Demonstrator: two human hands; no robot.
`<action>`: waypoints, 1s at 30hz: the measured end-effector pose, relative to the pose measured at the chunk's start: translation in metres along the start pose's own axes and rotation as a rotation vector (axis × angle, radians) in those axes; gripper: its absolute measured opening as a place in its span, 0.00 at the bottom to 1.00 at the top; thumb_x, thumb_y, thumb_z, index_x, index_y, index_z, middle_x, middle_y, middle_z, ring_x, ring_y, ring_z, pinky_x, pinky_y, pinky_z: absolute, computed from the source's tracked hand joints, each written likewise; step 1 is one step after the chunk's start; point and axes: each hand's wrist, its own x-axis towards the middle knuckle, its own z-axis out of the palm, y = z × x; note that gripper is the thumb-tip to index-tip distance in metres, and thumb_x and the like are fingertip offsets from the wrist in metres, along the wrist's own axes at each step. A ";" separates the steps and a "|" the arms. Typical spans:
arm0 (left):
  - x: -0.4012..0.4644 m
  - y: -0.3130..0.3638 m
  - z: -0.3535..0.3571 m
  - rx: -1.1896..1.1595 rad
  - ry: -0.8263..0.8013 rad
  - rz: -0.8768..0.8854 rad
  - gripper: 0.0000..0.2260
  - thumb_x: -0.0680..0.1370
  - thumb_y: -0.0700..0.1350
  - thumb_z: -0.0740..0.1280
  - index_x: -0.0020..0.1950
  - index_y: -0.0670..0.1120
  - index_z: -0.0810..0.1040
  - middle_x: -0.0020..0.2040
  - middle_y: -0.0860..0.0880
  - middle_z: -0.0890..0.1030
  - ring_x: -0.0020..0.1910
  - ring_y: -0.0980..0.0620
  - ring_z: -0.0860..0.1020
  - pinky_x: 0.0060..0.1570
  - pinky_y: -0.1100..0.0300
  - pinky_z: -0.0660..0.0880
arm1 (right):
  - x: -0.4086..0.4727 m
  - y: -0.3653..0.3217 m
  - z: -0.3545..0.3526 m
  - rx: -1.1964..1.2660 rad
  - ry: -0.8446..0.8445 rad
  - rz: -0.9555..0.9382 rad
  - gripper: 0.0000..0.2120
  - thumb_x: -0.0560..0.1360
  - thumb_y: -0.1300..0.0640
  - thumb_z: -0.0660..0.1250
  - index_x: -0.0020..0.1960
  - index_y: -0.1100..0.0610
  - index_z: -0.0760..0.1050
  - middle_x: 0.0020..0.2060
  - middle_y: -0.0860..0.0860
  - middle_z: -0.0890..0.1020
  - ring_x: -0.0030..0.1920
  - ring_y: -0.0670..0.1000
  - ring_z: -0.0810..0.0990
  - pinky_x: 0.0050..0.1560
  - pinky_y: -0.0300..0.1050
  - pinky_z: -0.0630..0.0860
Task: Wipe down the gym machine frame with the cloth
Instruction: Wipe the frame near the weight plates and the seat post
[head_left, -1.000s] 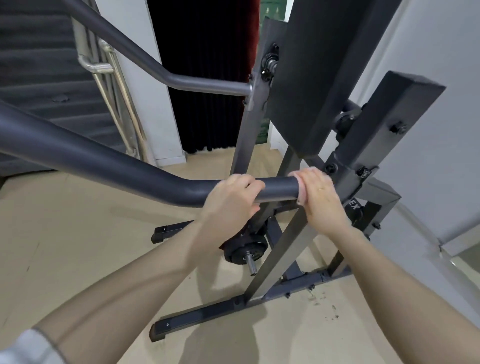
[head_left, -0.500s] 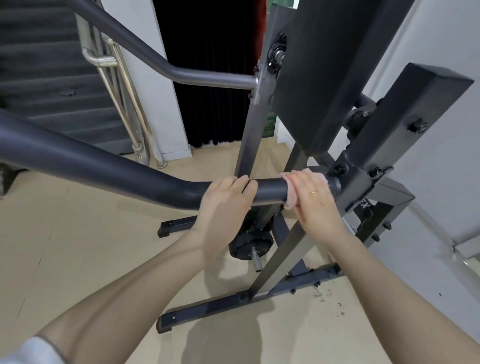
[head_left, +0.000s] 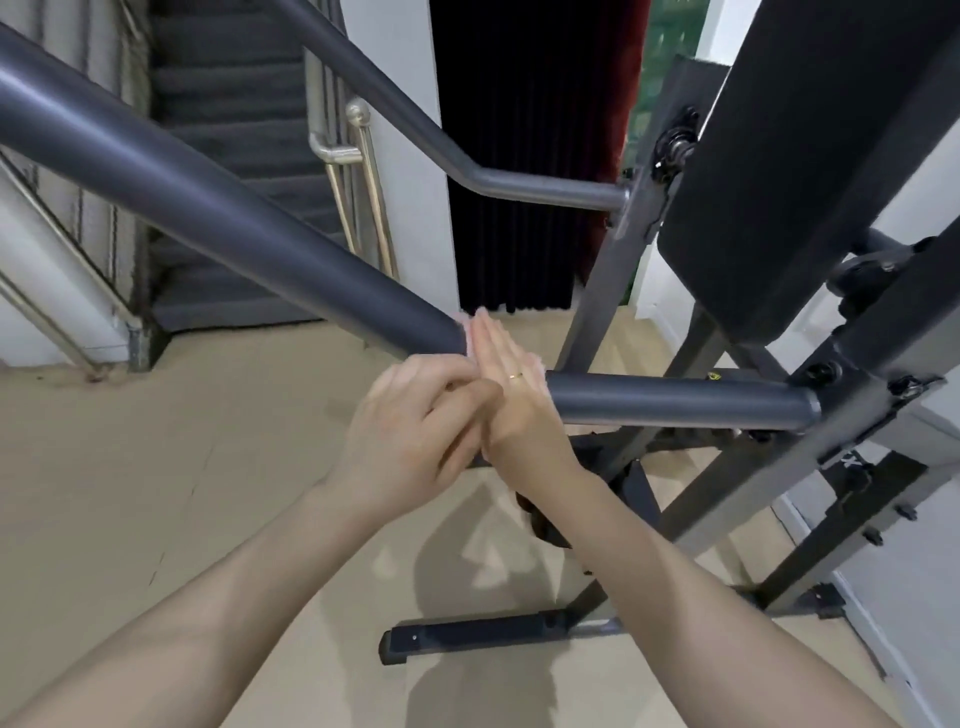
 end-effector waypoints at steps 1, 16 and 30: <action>-0.007 -0.006 -0.008 -0.032 0.064 -0.052 0.08 0.74 0.36 0.62 0.51 0.42 0.76 0.46 0.47 0.73 0.40 0.48 0.72 0.41 0.59 0.68 | 0.013 -0.016 -0.007 0.099 -0.010 0.027 0.28 0.81 0.60 0.56 0.77 0.57 0.49 0.77 0.51 0.54 0.75 0.45 0.49 0.66 0.30 0.27; -0.006 -0.088 -0.087 -1.047 0.475 -0.789 0.19 0.80 0.50 0.58 0.69 0.64 0.59 0.62 0.51 0.78 0.61 0.55 0.77 0.57 0.56 0.72 | 0.061 -0.098 -0.009 0.036 0.210 0.141 0.29 0.76 0.66 0.63 0.75 0.60 0.59 0.73 0.54 0.65 0.72 0.56 0.65 0.67 0.60 0.64; -0.029 -0.102 -0.091 -1.418 0.236 -0.785 0.18 0.81 0.52 0.53 0.71 0.61 0.60 0.64 0.56 0.75 0.64 0.57 0.74 0.66 0.57 0.68 | 0.079 -0.130 0.015 -0.196 0.443 0.184 0.33 0.73 0.71 0.61 0.76 0.59 0.56 0.74 0.55 0.63 0.72 0.57 0.64 0.65 0.63 0.65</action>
